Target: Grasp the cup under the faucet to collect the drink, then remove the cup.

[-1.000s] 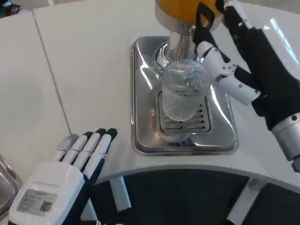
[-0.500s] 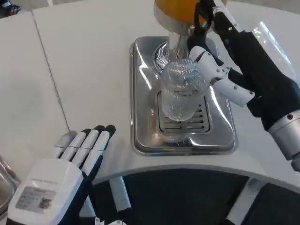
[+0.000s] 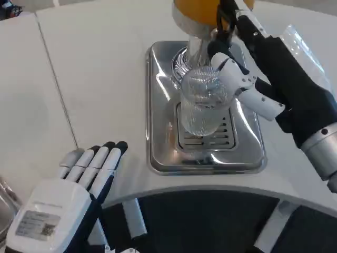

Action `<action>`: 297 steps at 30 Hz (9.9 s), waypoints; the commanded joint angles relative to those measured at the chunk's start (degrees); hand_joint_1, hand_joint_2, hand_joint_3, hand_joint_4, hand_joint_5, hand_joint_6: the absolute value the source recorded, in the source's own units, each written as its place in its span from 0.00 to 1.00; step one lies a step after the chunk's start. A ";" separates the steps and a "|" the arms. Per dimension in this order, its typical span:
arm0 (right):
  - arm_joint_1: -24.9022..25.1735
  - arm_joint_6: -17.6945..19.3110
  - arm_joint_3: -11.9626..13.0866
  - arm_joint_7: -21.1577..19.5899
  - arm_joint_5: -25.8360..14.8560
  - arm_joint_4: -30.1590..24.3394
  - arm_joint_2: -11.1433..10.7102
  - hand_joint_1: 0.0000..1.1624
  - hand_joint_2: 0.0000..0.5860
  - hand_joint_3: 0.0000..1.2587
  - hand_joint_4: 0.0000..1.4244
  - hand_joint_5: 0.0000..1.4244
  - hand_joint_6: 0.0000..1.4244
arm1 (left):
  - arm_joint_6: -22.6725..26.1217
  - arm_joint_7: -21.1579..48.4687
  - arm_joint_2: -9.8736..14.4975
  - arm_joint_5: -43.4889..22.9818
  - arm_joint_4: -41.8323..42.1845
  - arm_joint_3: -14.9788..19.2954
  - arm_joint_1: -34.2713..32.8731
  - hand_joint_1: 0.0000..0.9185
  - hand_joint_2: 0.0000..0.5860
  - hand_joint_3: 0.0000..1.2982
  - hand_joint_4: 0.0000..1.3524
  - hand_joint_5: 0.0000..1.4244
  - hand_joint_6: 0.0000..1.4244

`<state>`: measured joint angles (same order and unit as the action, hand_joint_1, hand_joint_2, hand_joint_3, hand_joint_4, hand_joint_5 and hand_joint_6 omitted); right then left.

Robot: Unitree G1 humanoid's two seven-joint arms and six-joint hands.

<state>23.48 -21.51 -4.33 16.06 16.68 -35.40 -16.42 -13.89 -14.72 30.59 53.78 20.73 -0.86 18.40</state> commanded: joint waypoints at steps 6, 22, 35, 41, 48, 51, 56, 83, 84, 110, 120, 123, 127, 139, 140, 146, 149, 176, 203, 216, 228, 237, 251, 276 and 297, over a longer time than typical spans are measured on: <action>2.33 -6.39 -5.22 6.42 8.08 -4.04 -7.67 0.00 0.89 0.00 0.00 0.00 0.00 | -0.83 -0.11 -0.22 -0.97 -0.35 -0.08 1.04 0.08 0.08 0.00 0.00 0.04 0.04; 8.34 -3.24 -10.71 19.50 24.34 -7.05 -15.69 0.00 0.97 0.04 0.00 0.00 0.00 | -0.16 -0.45 -0.99 1.36 0.58 -0.67 0.23 0.06 0.05 0.00 0.00 0.04 0.04; 6.99 -1.93 -8.51 19.88 25.05 -6.26 -15.07 0.00 1.00 0.04 0.00 0.00 0.01 | 3.05 -0.46 -4.38 1.54 -2.93 -1.65 -9.24 0.06 0.03 0.00 0.00 0.04 0.05; 6.43 -1.88 -7.86 20.33 24.78 -6.82 -14.86 0.00 1.00 0.04 0.00 0.00 0.01 | 3.94 0.27 -6.43 -0.23 -4.15 -2.91 -12.01 0.07 0.02 0.00 0.00 0.05 0.06; 6.32 -2.02 -7.85 21.11 25.38 -7.34 -14.75 0.00 1.00 0.03 0.00 0.00 0.01 | 4.31 1.01 -7.64 -1.26 -6.24 -4.49 -15.46 0.10 0.02 0.00 0.00 0.05 0.06; 6.29 -2.06 -7.86 21.38 25.69 -7.42 -14.64 0.00 1.00 0.03 0.00 0.00 0.01 | 4.57 1.00 -7.68 -1.30 -7.14 -5.41 -16.73 0.10 0.02 0.00 0.00 0.05 0.06; 6.11 -2.32 -7.66 21.67 26.01 -7.48 -14.31 0.00 1.00 0.03 0.00 0.00 0.01 | 4.95 1.05 -8.02 -1.15 -9.44 -7.03 -19.05 0.14 0.02 0.00 0.00 0.05 0.07; -3.91 -8.02 -0.90 8.44 24.48 -10.61 0.04 0.00 1.00 0.00 0.00 0.00 0.00 | 6.11 -1.01 -8.84 -2.63 -19.80 -10.26 -28.87 0.16 0.04 0.00 0.00 0.06 0.06; -5.10 -8.36 -0.29 6.42 24.16 -10.89 1.95 0.00 1.00 0.00 0.00 0.00 0.00 | 6.09 -0.97 -8.89 -2.62 -19.97 -10.38 -29.14 0.16 0.04 0.00 0.00 0.06 0.06; -36.53 9.69 16.39 -0.01 14.81 -20.51 -1.24 0.06 0.99 0.00 0.00 0.00 0.00 | 4.82 -1.38 -9.77 -5.04 -28.45 -14.28 -38.22 0.17 0.04 0.00 0.00 0.08 0.09; -45.25 17.83 18.23 3.73 13.45 -21.57 -5.74 0.09 1.00 0.00 0.00 0.00 0.00 | 4.71 -3.47 -12.71 -10.26 -35.16 -12.84 -42.33 0.17 0.04 0.00 0.00 0.10 0.11; -47.78 19.81 19.48 4.24 12.36 -22.32 -5.84 0.10 1.00 0.00 0.00 0.00 0.00 | 3.69 -3.77 -13.45 -13.28 -37.71 -12.09 -43.67 0.18 0.04 0.00 0.00 0.11 0.12; -51.69 22.50 22.06 4.24 10.99 -23.06 -5.59 0.13 0.99 0.00 0.00 0.00 0.00 | 1.90 -5.43 -13.81 -14.36 -39.52 -12.47 -44.64 0.18 0.04 0.00 0.00 0.12 0.13; -61.82 30.32 26.79 3.72 10.49 -21.36 -3.23 0.17 0.98 0.00 0.00 0.00 0.00 | -4.51 -7.82 -15.07 -16.60 -42.01 -13.41 -45.45 0.23 0.04 0.00 0.00 0.17 0.17; -61.88 30.32 26.91 3.80 10.45 -21.36 -3.04 0.17 0.98 0.00 0.00 0.00 0.00 | -4.60 -7.85 -15.19 -16.44 -42.15 -13.59 -45.57 0.23 0.04 0.00 0.00 0.17 0.17; -62.15 29.73 25.69 4.49 11.12 -21.74 -1.77 0.18 0.96 0.00 0.00 0.00 0.00 | -4.65 -7.97 -16.36 -16.20 -45.18 -14.60 -47.76 0.24 0.05 0.00 0.00 0.17 0.17; -62.61 29.83 24.40 4.69 12.00 -21.59 -1.16 0.18 0.96 0.00 0.00 0.00 0.00 | -5.04 -8.40 -17.12 -16.50 -47.88 -14.70 -49.96 0.25 0.05 0.00 0.00 0.17 0.17; -64.20 26.95 21.94 5.45 13.81 -24.23 2.03 0.17 0.91 0.00 0.00 0.01 0.00 | -8.38 -12.04 -22.14 -18.05 -58.46 -16.24 -56.53 0.39 0.07 0.00 0.01 0.22 0.23; -58.23 21.43 22.67 9.73 13.57 -24.60 2.29 0.16 0.89 0.00 0.00 0.05 0.03 | -3.06 -20.11 -23.76 -14.31 -60.44 -19.43 -57.46 0.66 0.07 0.38 0.47 0.68 0.96; -56.34 18.61 21.72 11.03 15.52 -24.60 3.31 0.16 0.90 0.00 0.00 0.06 0.05 | -3.55 -18.93 -25.00 -20.05 -58.95 -16.54 -56.76 0.69 0.00 0.87 0.88 1.00 1.00; -55.09 17.77 20.28 12.01 16.91 -24.60 3.39 0.16 0.91 0.00 0.00 0.07 0.08 | -3.88 -19.13 -23.58 -19.77 -55.45 -15.46 -55.32 0.77 0.00 0.91 0.84 1.00 1.00; -54.48 17.71 20.22 12.54 16.29 -24.60 2.93 0.17 0.91 0.00 0.00 0.08 0.09 | -3.52 -18.63 -21.09 -20.02 -51.70 -13.48 -53.15 0.81 0.00 0.92 0.83 1.00 1.00; -53.46 17.31 18.52 13.02 16.88 -24.40 1.67 0.17 0.91 0.00 0.00 0.08 0.11 | -5.18 -15.50 -13.86 -21.28 -44.77 -8.35 -47.68 0.83 0.00 0.92 0.82 1.00 1.00; -52.08 23.89 18.43 9.30 23.17 -22.64 -3.35 0.20 0.96 0.00 0.00 0.00 0.00 | -8.90 -0.47 -7.77 -31.73 -16.29 4.01 -24.72 0.84 0.00 0.93 0.79 1.00 1.00; -56.31 46.51 23.86 -0.36 20.09 -13.16 -7.97 0.12 0.99 0.00 0.00 0.00 0.00 | -12.20 9.45 -11.99 -32.96 2.14 2.97 -10.10 0.84 0.00 0.93 0.78 1.00 1.00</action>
<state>-32.46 23.45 18.23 16.22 38.41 -49.00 -23.35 -23.65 -5.81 19.43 20.87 19.85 2.95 6.75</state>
